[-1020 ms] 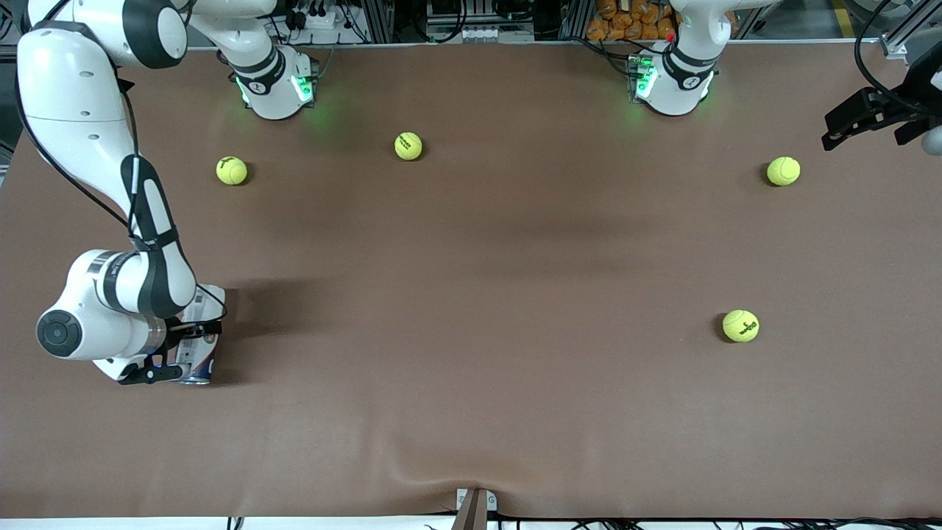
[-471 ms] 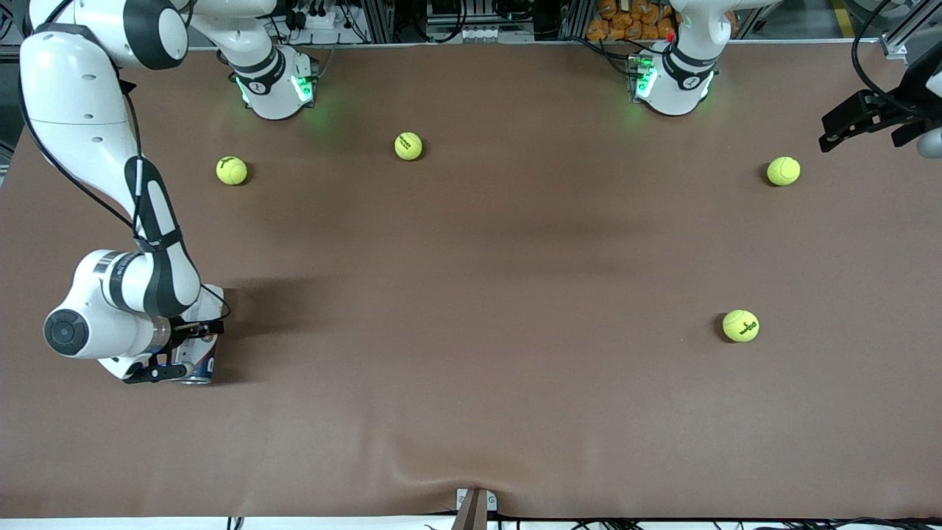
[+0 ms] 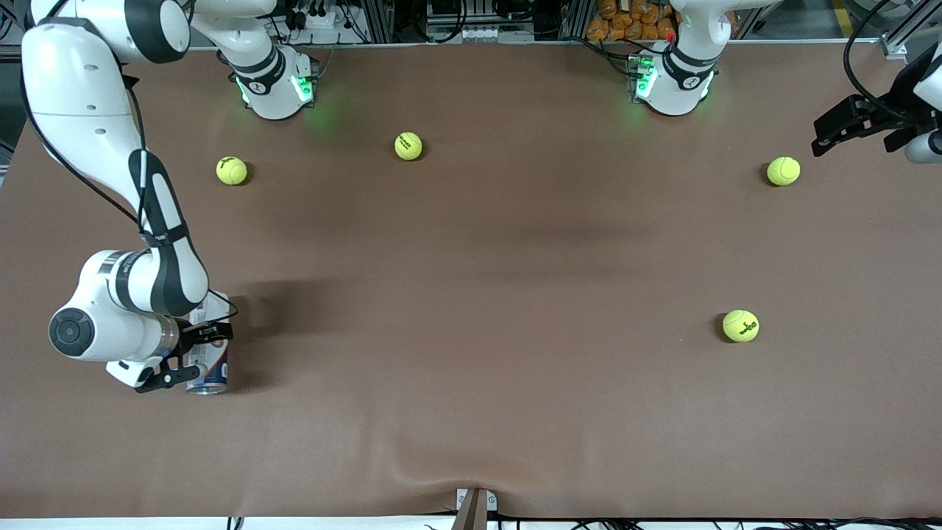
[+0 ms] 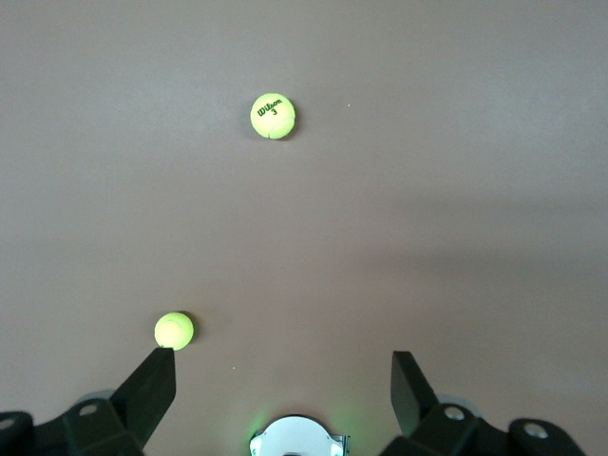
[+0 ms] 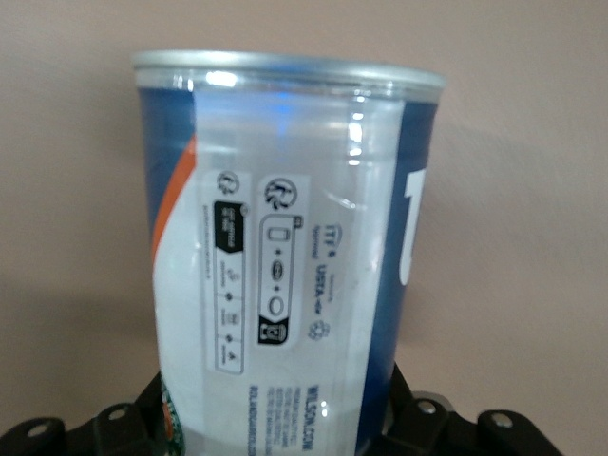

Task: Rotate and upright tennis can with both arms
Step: 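Carry the can with the right gripper to the table middle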

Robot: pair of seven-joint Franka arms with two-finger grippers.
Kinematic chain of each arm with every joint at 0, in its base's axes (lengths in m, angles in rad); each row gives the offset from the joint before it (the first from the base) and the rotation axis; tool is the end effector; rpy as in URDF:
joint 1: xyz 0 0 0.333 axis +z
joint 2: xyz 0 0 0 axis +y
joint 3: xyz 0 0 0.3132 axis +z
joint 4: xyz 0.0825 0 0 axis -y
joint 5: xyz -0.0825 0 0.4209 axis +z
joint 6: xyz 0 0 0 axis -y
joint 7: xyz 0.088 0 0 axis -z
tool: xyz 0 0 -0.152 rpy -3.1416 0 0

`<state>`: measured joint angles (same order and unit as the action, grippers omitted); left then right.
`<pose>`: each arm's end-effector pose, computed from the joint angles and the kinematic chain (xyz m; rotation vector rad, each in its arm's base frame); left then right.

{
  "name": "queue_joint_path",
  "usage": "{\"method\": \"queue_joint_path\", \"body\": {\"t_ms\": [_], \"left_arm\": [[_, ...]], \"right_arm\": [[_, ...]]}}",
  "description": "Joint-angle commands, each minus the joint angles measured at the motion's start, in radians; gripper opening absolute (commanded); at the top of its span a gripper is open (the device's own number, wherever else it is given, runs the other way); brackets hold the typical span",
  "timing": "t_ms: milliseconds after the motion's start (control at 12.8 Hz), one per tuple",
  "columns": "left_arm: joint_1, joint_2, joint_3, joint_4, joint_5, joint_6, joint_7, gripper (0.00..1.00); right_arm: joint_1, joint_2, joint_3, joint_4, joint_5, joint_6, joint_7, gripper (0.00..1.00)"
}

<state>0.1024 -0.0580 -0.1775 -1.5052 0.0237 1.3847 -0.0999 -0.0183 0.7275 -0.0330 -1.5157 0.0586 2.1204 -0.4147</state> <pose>0.5488 -0.0402 0.6266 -3.1008 -0.0451 0.0934 0.7188 -0.0299 0.1530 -3.0400 -0.5167 0.1744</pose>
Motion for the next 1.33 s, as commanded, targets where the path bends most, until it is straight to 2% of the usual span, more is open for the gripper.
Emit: {"method": "queue_joint_path", "body": {"t_ms": [0, 157, 471, 549, 784, 1020, 1255], "left_arm": [[0.002, 0.004, -0.003, 0.011, -0.019, 0.005, 0.002, 1.00], [0.003, 0.006, -0.004, 0.011, -0.019, 0.005, 0.002, 1.00], [0.011, -0.005, -0.002, 0.010, -0.040, -0.001, 0.006, 1.00], [0.011, -0.005, 0.000, 0.011, -0.041, -0.001, -0.003, 1.00], [0.014, -0.005, 0.000, 0.013, -0.041, 0.000, -0.004, 1.00], [0.016, -0.005, 0.000, 0.011, -0.041, 0.000, -0.003, 1.00], [0.016, -0.003, 0.000, 0.011, -0.041, 0.002, -0.004, 1.00]], "right_arm": [[0.004, -0.078, 0.069, -0.023, 0.012, -0.016, -0.119, 0.84], [0.004, -0.105, 0.145, -0.021, 0.012, -0.037, -0.218, 0.84], [0.015, -0.189, 0.335, -0.023, 0.000, -0.118, -0.253, 0.85], [0.044, -0.197, 0.356, -0.021, -0.020, -0.117, -0.259, 0.86], [0.162, -0.200, 0.357, -0.004, -0.094, -0.102, -0.363, 0.86], [0.277, -0.191, 0.355, -0.004, -0.161, 0.011, -0.441, 0.86], [0.382, -0.137, 0.352, -0.003, -0.304, 0.090, -0.428, 0.86]]}}
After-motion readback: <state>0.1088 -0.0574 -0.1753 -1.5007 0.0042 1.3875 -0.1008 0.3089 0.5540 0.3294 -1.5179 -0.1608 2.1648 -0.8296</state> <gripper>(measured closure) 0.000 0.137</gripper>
